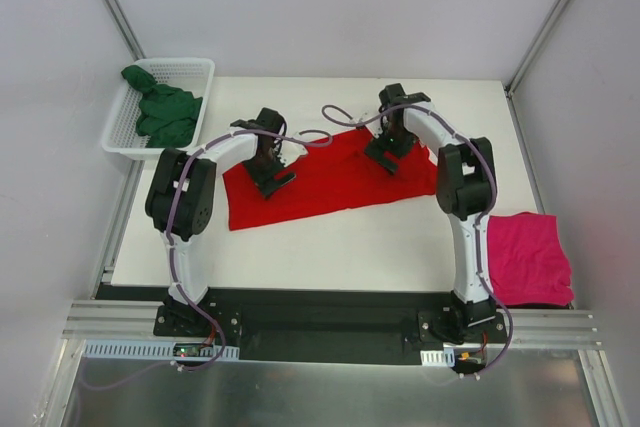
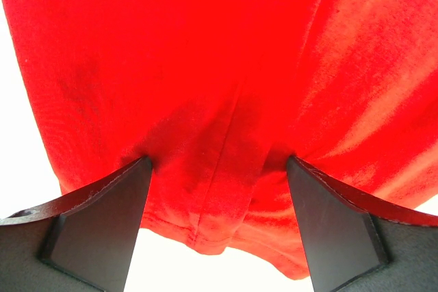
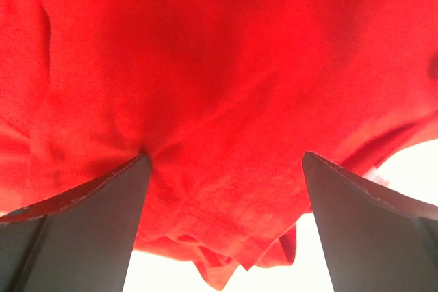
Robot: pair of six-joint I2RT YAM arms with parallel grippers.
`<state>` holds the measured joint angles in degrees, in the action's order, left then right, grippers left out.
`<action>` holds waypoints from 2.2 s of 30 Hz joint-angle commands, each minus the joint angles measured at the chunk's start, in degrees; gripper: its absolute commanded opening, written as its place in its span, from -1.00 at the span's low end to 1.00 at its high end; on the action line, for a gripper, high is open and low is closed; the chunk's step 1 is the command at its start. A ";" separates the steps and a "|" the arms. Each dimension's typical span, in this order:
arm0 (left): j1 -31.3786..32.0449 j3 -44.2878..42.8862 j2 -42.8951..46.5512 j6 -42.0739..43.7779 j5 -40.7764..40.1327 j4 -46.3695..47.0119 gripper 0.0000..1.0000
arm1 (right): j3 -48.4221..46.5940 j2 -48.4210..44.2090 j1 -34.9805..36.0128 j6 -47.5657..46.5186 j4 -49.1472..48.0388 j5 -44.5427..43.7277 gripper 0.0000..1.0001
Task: Fold and stack the t-shirts
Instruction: Rotate the tshirt 90 degrees
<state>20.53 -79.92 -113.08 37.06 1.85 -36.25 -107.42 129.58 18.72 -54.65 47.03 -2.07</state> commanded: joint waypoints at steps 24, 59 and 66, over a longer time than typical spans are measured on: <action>10.66 -15.78 -1.34 1.96 -0.01 -1.89 0.64 | 6.85 -13.56 -6.32 0.95 23.90 -1.10 0.93; 18.31 -26.78 -14.45 5.83 -0.26 -1.81 0.63 | 6.96 -4.43 -10.46 0.08 11.43 -10.94 0.55; 18.40 -27.13 -14.63 6.27 -0.53 -1.63 0.63 | 5.64 -4.07 -12.21 -2.21 10.63 -14.81 0.59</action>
<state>38.33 -107.83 -130.61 42.46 1.32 -36.18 -98.56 125.45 8.16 -54.94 57.23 -12.95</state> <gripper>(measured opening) 0.816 0.790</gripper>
